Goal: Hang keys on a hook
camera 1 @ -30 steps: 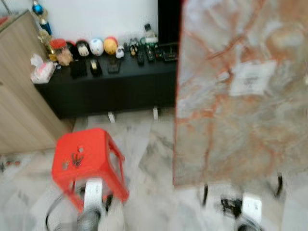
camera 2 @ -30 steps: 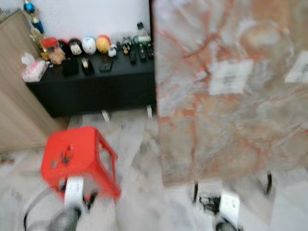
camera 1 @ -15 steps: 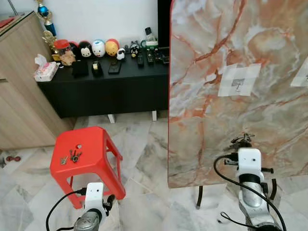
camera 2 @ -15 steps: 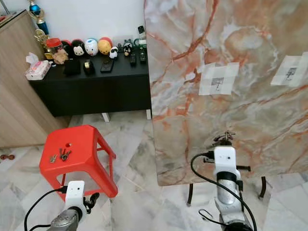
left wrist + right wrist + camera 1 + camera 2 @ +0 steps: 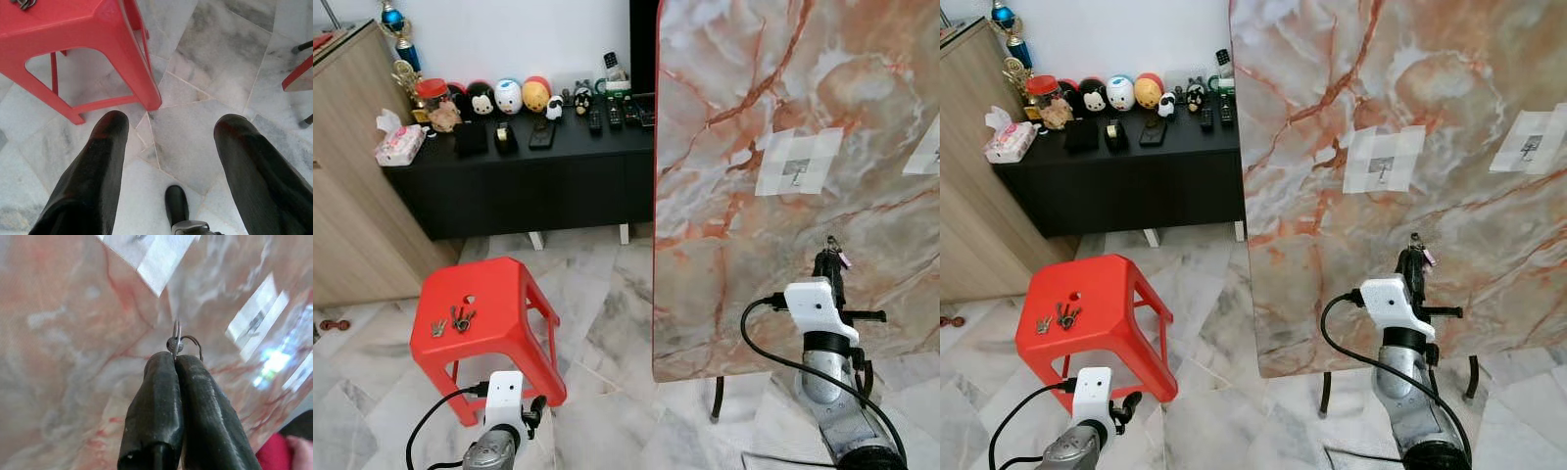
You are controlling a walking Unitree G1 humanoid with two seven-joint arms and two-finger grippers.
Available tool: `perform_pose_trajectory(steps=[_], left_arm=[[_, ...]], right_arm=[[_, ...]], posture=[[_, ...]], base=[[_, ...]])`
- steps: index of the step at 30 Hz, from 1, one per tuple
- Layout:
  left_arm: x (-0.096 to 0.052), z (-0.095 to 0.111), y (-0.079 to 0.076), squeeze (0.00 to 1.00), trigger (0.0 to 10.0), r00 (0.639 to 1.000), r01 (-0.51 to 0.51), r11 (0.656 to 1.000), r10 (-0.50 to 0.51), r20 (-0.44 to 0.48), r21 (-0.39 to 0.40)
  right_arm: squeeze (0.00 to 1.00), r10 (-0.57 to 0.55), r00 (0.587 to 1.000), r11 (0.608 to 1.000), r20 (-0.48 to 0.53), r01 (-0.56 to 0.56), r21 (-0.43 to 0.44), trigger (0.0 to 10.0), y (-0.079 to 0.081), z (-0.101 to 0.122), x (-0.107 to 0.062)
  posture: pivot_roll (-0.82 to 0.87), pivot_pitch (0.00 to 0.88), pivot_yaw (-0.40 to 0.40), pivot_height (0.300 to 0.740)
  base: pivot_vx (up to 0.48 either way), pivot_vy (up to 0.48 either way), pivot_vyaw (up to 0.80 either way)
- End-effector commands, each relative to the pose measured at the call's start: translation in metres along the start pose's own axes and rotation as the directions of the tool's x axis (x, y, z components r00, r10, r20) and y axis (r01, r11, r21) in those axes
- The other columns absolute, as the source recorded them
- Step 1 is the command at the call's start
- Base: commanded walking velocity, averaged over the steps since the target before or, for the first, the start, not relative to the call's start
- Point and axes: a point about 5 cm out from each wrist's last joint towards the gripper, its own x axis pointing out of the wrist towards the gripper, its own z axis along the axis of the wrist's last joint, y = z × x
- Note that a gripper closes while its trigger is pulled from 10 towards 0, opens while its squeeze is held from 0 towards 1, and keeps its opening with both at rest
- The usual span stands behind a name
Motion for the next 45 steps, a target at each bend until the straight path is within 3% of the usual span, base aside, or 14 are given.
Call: perform_pose_trajectory(steps=[1,19,31,45], left_arm=[[-0.001,-0.005,0.002,0.00,10.0,1.000,-0.008,1.000,0.008,-0.020,-0.009],[0.000,-0.003,0.001,0.00,10.0,1.000,-0.008,1.000,0.008,-0.018,-0.012],[0.000,-0.002,0.000,0.00,10.0,1.000,-0.007,1.000,0.007,-0.016,-0.016],[0.000,-0.001,0.000,0.00,10.0,1.000,-0.006,1.000,0.006,-0.013,-0.021]], right_arm=[[0.00,-0.023,0.999,1.000,0.042,0.023,-0.019,10.0,-0.003,0.009,0.005],[0.00,-0.033,0.996,0.993,0.080,0.042,-0.108,10.0,0.001,0.027,0.040],[0.00,0.008,0.993,0.991,0.116,0.007,-0.131,10.0,0.008,0.037,0.051],[0.00,-0.055,0.990,0.989,0.128,0.072,-0.126,10.0,0.004,0.045,0.062]], posture=[[-0.04,0.047,0.042,0.740],[-0.04,0.059,0.044,0.740],[-0.04,0.061,0.043,0.740],[-0.04,0.057,0.040,0.740]], base=[[0.000,0.000,0.00],[0.000,0.000,0.00],[0.000,0.000,0.00],[0.000,0.000,0.00]])
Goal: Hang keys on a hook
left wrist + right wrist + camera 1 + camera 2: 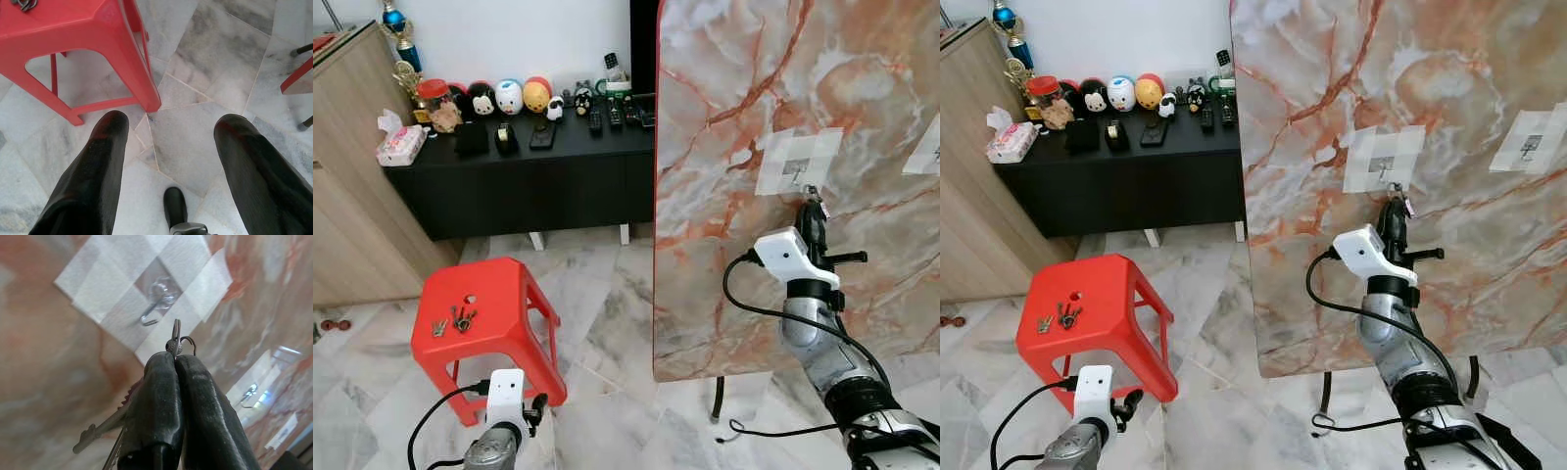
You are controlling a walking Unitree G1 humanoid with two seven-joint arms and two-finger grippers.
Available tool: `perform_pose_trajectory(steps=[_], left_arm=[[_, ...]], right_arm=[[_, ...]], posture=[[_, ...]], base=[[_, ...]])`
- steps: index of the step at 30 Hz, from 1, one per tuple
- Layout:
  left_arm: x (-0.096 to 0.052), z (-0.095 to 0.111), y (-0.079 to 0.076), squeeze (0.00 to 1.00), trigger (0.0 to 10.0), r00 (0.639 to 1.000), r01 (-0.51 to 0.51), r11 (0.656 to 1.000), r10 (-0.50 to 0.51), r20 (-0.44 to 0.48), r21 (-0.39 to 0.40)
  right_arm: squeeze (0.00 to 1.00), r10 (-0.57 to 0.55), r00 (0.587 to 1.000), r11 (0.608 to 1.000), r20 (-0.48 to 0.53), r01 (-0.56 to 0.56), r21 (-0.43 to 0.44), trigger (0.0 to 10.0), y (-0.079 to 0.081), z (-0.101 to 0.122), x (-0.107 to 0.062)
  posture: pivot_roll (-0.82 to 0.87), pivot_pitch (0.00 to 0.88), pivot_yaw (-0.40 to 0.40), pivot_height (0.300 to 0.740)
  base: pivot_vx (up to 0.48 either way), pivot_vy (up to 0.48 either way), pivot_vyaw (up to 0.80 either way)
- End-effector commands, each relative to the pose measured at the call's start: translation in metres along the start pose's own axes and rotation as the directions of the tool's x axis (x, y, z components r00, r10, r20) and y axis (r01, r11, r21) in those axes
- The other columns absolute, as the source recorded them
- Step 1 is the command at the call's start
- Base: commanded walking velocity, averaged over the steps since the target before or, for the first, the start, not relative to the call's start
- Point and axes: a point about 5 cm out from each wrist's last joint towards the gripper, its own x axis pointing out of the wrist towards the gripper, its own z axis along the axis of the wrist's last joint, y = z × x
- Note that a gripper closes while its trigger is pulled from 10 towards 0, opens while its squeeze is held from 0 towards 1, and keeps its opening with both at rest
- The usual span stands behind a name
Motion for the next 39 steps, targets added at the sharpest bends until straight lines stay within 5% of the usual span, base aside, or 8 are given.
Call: perform_pose_trajectory(steps=[1,39], left_arm=[[-0.0006,-0.0032,0.0016,0.00,10.0,1.000,-0.009,1.000,0.008,-0.019,-0.015],[0.0003,0.0003,-0.0006,0.00,10.0,1.000,0.001,0.999,-0.001,0.000,-0.036]], right_arm=[[0.00,-0.028,0.999,1.000,0.022,0.028,0.003,10.0,-0.0044,0.0074,0.0090],[0.00,0.023,1.000,0.997,-0.005,-0.024,-0.072,10.0,-0.0022,0.0060,0.0188]], posture=[[-0.04,0.057,0.040,0.740],[-0.04,0.058,0.037,0.740]], base=[[0.000,0.000,0.00],[0.000,0.000,0.00]])
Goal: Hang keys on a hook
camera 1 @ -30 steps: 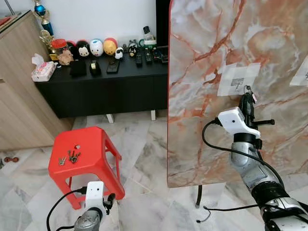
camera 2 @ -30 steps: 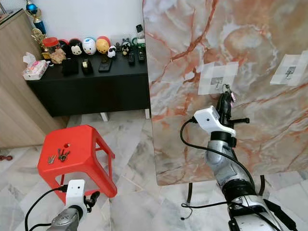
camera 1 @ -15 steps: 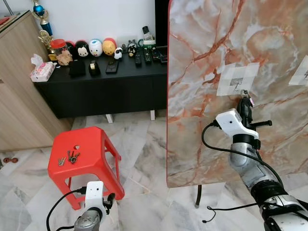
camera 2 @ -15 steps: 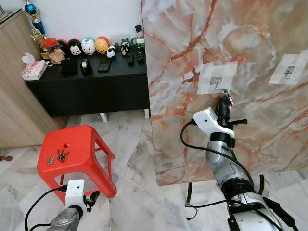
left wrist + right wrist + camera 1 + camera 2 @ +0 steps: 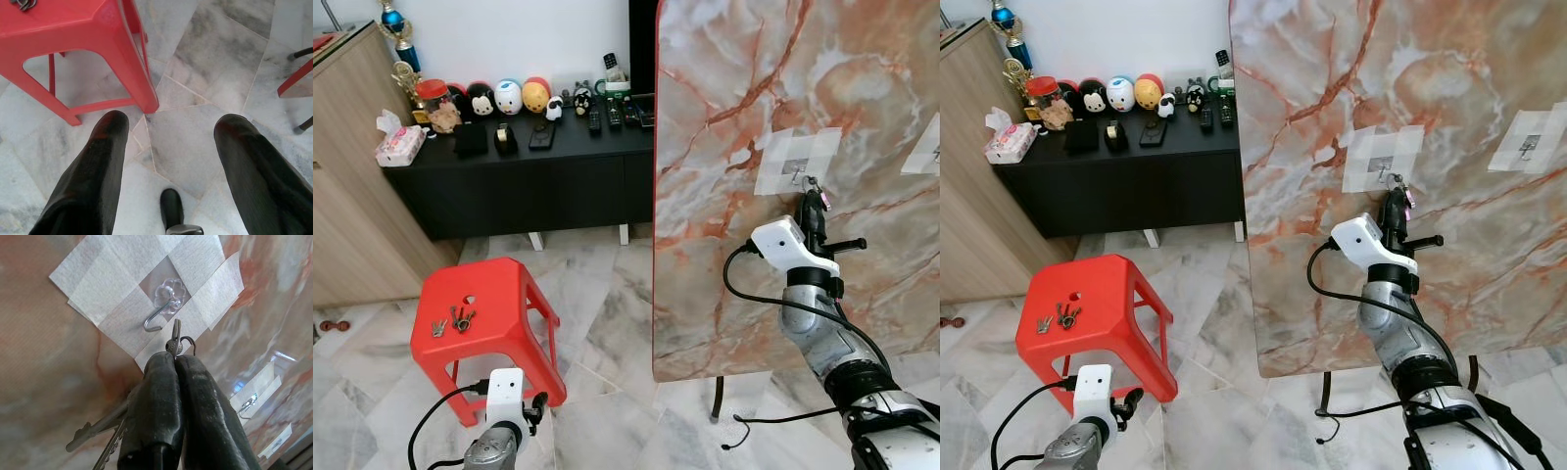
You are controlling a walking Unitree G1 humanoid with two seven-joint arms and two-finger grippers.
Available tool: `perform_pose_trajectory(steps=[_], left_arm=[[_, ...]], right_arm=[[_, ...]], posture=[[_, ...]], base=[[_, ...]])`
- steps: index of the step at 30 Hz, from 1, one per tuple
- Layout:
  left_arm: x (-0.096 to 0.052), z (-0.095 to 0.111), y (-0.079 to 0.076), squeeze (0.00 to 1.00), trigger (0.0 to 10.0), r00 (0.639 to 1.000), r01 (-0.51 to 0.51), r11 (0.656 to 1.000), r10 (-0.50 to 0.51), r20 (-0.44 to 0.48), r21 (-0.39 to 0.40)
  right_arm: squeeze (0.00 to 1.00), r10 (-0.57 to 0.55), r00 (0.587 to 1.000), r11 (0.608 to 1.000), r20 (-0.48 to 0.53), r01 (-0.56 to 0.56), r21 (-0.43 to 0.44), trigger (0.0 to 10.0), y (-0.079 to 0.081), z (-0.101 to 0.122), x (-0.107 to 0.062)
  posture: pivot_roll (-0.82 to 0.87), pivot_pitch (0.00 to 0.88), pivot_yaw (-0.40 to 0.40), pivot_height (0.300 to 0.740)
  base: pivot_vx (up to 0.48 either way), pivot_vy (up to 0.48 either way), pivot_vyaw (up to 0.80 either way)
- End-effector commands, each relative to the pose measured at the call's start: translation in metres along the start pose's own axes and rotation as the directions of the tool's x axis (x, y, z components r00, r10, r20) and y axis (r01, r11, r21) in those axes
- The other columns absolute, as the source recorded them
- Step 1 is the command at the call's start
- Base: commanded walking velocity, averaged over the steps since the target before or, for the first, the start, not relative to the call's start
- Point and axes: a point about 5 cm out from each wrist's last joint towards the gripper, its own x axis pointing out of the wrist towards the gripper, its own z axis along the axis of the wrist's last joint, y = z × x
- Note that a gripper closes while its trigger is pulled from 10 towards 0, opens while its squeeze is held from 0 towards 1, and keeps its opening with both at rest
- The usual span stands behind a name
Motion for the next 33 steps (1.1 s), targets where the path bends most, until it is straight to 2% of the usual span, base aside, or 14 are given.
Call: perform_pose_trajectory(steps=[1,5,6,9,21,27,33], left_arm=[[0.000,-0.001,0.000,0.00,10.0,1.000,-0.001,1.000,0.001,-0.005,-0.017],[0.000,-0.001,0.000,0.00,10.0,1.000,0.000,1.000,0.000,-0.004,-0.017],[0.000,-0.001,0.000,0.00,10.0,1.000,0.000,1.000,-0.001,-0.003,-0.018],[0.000,-0.001,-0.001,0.00,10.0,1.000,0.002,1.000,-0.002,-0.002,-0.020],[0.000,0.000,-0.001,0.00,10.0,1.000,0.002,1.000,-0.002,-0.001,-0.024],[0.000,0.000,-0.001,0.00,10.0,1.000,0.002,1.000,-0.002,-0.001,-0.025],[0.000,-0.001,-0.001,0.00,10.0,1.000,0.000,1.000,0.000,-0.001,-0.024]], right_arm=[[0.00,-0.007,1.000,1.000,0.012,0.007,-0.003,10.0,-0.003,0.005,0.007],[0.00,0.008,1.000,1.000,0.017,-0.007,-0.024,10.0,-0.002,0.005,0.008],[0.00,0.047,0.998,0.996,0.052,-0.043,-0.083,10.0,0.001,0.009,0.008],[0.00,0.067,0.995,0.992,0.074,-0.058,-0.115,10.0,0.003,0.011,0.008],[0.00,0.076,0.995,0.989,0.057,-0.068,-0.134,10.0,0.004,0.011,0.009],[0.00,0.089,0.996,0.983,0.014,-0.086,-0.165,10.0,0.005,0.005,0.009],[0.00,0.103,0.994,0.983,0.023,-0.099,-0.152,10.0,0.007,0.007,0.007]], posture=[[-0.04,0.058,0.037,0.740],[-0.04,0.059,0.037,0.740],[-0.04,0.060,0.036,0.740],[-0.04,0.059,0.037,0.740],[-0.04,0.061,0.034,0.740],[-0.04,0.062,0.034,0.740],[-0.04,0.062,0.035,0.740]], base=[[0.000,0.000,0.00],[0.000,0.000,0.00],[0.000,0.000,0.00],[0.000,0.000,0.00],[0.000,0.000,0.00],[0.000,0.000,0.00],[0.000,0.000,0.00]])
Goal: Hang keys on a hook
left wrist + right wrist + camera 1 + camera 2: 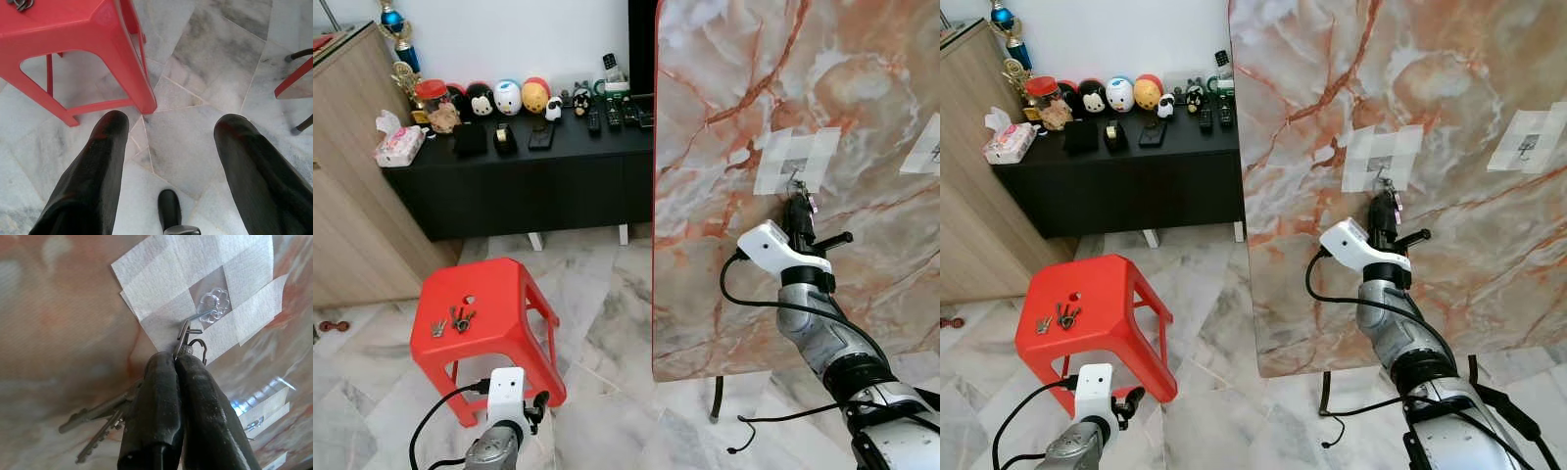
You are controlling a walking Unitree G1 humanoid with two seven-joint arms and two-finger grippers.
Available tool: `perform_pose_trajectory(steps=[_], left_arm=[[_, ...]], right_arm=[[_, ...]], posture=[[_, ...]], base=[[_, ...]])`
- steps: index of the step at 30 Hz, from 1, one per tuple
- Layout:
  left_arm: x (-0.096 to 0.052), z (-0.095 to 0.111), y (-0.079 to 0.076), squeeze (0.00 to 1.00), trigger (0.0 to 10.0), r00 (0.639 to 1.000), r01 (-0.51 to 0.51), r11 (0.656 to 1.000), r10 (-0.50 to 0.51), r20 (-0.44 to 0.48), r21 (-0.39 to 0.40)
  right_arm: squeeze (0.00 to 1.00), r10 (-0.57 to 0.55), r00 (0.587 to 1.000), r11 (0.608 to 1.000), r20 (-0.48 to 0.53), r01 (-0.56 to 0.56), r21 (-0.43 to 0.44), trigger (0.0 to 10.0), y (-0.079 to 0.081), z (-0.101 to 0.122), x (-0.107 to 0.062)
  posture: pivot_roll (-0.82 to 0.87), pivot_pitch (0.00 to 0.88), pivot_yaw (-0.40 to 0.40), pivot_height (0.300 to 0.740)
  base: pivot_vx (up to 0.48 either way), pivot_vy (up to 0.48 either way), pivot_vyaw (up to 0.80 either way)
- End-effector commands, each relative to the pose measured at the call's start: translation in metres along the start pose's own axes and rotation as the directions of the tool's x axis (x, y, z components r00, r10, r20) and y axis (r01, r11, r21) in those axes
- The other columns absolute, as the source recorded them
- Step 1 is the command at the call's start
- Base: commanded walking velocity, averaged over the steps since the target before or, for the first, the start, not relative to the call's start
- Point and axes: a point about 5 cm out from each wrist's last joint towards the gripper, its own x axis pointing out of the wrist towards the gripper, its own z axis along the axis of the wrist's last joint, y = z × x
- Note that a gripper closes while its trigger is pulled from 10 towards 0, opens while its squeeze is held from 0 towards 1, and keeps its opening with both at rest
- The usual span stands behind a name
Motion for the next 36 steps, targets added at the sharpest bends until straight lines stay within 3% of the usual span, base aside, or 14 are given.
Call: perform_pose_trajectory(steps=[1,3,4,5,16,24,25,26,27,30,32,33,35,36], left_arm=[[0.000,-0.001,0.000,0.00,10.0,1.000,-0.002,1.000,0.002,-0.002,-0.017],[0.000,-0.001,0.000,0.00,10.0,1.000,-0.002,1.000,0.002,-0.002,-0.016],[0.000,-0.001,0.000,0.00,10.0,1.000,-0.002,1.000,0.002,-0.002,-0.016],[0.000,-0.001,0.000,0.00,10.0,1.000,-0.002,1.000,0.002,-0.002,-0.016],[0.000,-0.001,0.000,0.00,10.0,1.000,-0.002,1.000,0.002,-0.002,-0.015],[0.000,-0.001,0.000,0.00,10.0,1.000,-0.002,1.000,0.002,-0.002,-0.015],[0.000,-0.001,0.000,0.00,10.0,1.000,-0.002,1.000,0.002,-0.002,-0.015],[0.000,-0.001,0.000,0.00,10.0,1.000,-0.002,1.000,0.002,-0.002,-0.015],[0.000,-0.001,0.000,0.00,10.0,1.000,-0.002,1.000,0.002,-0.002,-0.015],[0.000,-0.001,0.001,0.00,10.0,1.000,-0.003,1.000,0.003,-0.003,-0.015],[0.000,-0.001,0.001,0.00,10.0,1.000,-0.003,1.000,0.003,-0.003,-0.013],[0.000,-0.001,0.001,0.00,10.0,1.000,-0.003,1.000,0.003,-0.003,-0.013],[0.000,-0.001,0.001,0.00,10.0,1.000,-0.001,1.000,0.001,-0.006,-0.011],[0.000,-0.001,0.001,0.00,10.0,1.000,-0.001,1.000,0.001,-0.006,-0.010]], right_arm=[[0.00,0.001,1.000,1.000,0.013,-0.002,0.014,10.0,-0.002,0.005,0.004],[0.60,0.005,1.000,1.000,0.017,-0.005,0.026,10.0,-0.002,0.007,0.004],[0.60,0.006,1.000,1.000,0.019,-0.007,0.027,10.0,-0.001,0.007,0.004],[1.00,0.007,1.000,1.000,0.021,-0.007,0.026,10.0,-0.001,0.007,0.004],[1.00,0.010,0.997,0.999,0.070,-0.014,0.053,10.0,0.000,0.013,0.001],[1.00,0.100,0.980,0.980,0.169,-0.127,0.156,10.0,0.014,0.018,-0.020],[0.78,0.106,0.977,0.976,0.187,-0.138,0.171,10.0,0.015,0.019,-0.023],[0.26,0.108,0.974,0.973,0.198,-0.144,0.179,10.0,0.015,0.019,-0.025],[0.00,0.113,0.967,0.975,0.230,-0.153,0.164,10.0,0.016,0.019,-0.031],[0.00,0.144,0.955,0.967,0.258,-0.191,0.168,10.0,0.021,0.013,-0.049],[0.00,0.245,0.958,0.882,0.150,-0.284,0.376,10.0,0.036,-0.004,-0.075],[0.00,0.245,0.958,0.882,0.150,-0.284,0.376,10.0,0.036,-0.004,-0.075],[0.00,0.417,0.907,0.730,0.056,-0.371,0.574,10.0,0.060,-0.021,-0.108],[0.00,0.437,0.898,0.711,0.050,-0.379,0.592,10.0,0.063,-0.023,-0.113]], posture=[[-0.04,0.062,0.035,0.740],[-0.04,0.062,0.035,0.740],[-0.04,0.062,0.035,0.740],[-0.04,0.062,0.035,0.740],[-0.04,0.063,0.036,0.740],[-0.04,0.065,0.036,0.740],[-0.04,0.065,0.035,0.740],[-0.04,0.065,0.035,0.740],[-0.04,0.065,0.034,0.740],[-0.05,0.062,0.034,0.740],[-0.05,0.060,0.034,0.740],[-0.05,0.060,0.034,0.740],[-0.05,0.057,0.037,0.740],[-0.05,0.057,0.037,0.740]], base=[[0.000,0.000,0.00],[0.000,0.000,0.00],[0.000,0.000,0.00],[0.000,0.000,0.00],[0.000,0.000,0.00],[0.000,0.000,0.00],[0.000,0.000,0.00],[0.000,0.000,0.00],[0.000,0.000,0.00],[0.000,0.000,0.00],[0.000,0.000,0.00],[0.000,0.000,0.00],[0.000,0.000,0.00],[0.000,0.000,0.00]])
